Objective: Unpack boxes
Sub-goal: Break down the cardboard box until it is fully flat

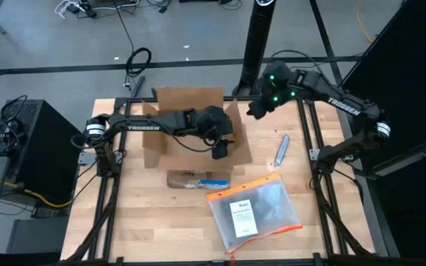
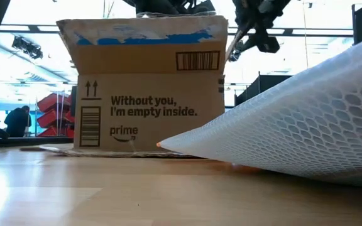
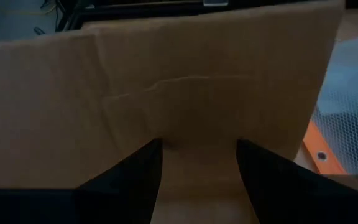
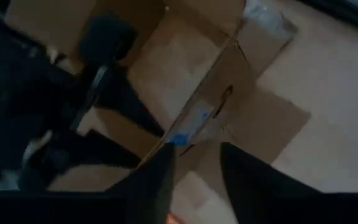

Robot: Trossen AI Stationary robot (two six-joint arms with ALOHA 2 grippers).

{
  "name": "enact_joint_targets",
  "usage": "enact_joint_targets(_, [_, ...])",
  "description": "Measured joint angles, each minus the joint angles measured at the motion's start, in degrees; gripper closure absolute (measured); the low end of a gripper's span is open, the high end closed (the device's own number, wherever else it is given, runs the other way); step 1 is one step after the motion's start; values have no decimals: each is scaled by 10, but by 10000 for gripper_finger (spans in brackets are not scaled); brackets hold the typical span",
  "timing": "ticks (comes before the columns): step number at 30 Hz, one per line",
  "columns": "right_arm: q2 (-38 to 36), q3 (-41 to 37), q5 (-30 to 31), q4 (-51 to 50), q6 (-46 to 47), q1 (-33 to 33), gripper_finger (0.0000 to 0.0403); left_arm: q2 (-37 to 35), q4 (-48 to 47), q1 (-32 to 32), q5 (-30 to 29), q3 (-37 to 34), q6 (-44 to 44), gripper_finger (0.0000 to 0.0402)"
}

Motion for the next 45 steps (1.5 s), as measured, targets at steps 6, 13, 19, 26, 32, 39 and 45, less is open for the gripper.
enact_joint_targets(6, [19,0,-21,8,55,-6,140,0,2,0,0,0,0,204])
enact_joint_targets(13, [62,-1,22,80,98,33,94,0,2,0,0,0,3,204])
enact_joint_targets(19, [85,-1,50,99,100,43,182,-1,-89,-1,-20,59,9,204])
enact_joint_targets(26, [115,-1,62,97,86,51,317,-2,-239,-2,-56,161,18,204])
enact_joint_targets(32, [129,4,89,98,71,57,399,-9,-405,4,-125,264,53,204])
enact_joint_targets(39, [93,78,176,164,-1,69,402,-19,-615,62,-197,465,78,204])
enact_joint_targets(45, [67,188,265,147,-191,93,403,-91,-604,103,-289,457,104,204])
